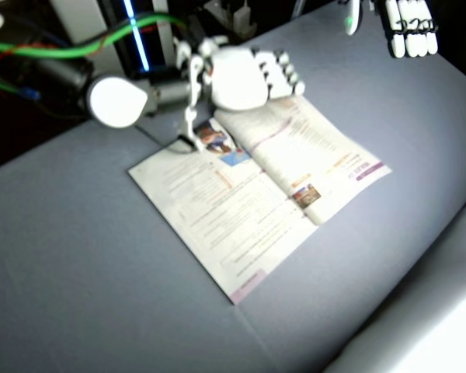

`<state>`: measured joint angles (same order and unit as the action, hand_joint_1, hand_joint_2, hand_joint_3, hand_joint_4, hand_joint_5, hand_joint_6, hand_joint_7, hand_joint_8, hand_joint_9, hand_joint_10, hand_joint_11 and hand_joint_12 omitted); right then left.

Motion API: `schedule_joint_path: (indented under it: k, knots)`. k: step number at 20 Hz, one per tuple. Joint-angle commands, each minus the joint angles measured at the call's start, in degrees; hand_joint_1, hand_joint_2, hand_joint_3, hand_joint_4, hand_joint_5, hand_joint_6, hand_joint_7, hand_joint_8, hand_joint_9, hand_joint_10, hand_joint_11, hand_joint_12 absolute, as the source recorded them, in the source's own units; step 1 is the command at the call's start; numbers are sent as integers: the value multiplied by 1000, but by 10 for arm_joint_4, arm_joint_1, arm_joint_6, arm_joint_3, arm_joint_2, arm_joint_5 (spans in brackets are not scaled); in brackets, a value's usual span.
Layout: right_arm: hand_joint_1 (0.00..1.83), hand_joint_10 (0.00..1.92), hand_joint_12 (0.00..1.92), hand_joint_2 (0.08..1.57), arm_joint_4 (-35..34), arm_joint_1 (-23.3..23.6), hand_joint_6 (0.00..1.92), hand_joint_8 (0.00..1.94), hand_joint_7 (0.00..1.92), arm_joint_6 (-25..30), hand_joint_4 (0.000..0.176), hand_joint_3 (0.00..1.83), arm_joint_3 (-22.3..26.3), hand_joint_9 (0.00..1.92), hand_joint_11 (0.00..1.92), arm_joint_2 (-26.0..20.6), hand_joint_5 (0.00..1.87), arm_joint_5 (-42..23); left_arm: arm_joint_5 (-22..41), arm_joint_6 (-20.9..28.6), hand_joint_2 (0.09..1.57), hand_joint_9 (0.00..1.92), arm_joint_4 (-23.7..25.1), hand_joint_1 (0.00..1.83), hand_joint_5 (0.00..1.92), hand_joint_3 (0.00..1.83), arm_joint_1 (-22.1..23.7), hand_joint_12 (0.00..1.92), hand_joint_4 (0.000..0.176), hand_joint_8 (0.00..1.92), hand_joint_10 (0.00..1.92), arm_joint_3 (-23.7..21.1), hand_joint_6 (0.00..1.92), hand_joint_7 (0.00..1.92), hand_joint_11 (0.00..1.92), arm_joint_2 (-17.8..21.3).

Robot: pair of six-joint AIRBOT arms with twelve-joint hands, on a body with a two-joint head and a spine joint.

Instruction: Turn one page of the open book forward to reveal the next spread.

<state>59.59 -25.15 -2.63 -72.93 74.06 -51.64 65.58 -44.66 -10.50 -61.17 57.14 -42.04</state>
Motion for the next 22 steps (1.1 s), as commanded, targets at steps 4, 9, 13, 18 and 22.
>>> schedule_joint_path:
  k: [4,9,13,18,22]
  knots:
    - [0,2,0,1194,-38,35,0,3,62,3,0,1,14,32,0,-17,17,-101,68,3,1523,10,-10,0,84,9,6,0,0,0,0,5,4,26,0,-1]
    - [0,0,0,1176,-60,37,0,0,2,2,0,0,30,0,0,-70,0,-109,74,5,1520,0,-10,0,80,5,6,0,0,2,0,3,1,23,0,-2]
    - [0,4,0,1231,-93,33,11,13,100,-1,0,8,28,33,0,-108,99,-97,106,5,1532,14,-22,0,101,9,2,0,0,10,6,-4,9,47,0,-5]
    - [0,0,0,1225,-264,-50,0,0,91,-75,0,2,33,29,2,-143,136,-121,179,9,1523,4,-57,0,54,1,-25,3,0,1,1,-16,0,12,7,-16]
    - [0,3,479,1315,-434,-140,0,2,104,-131,0,7,33,99,0,-157,142,-183,220,21,1515,0,-55,0,53,0,-26,0,0,4,0,-24,9,12,0,-23]
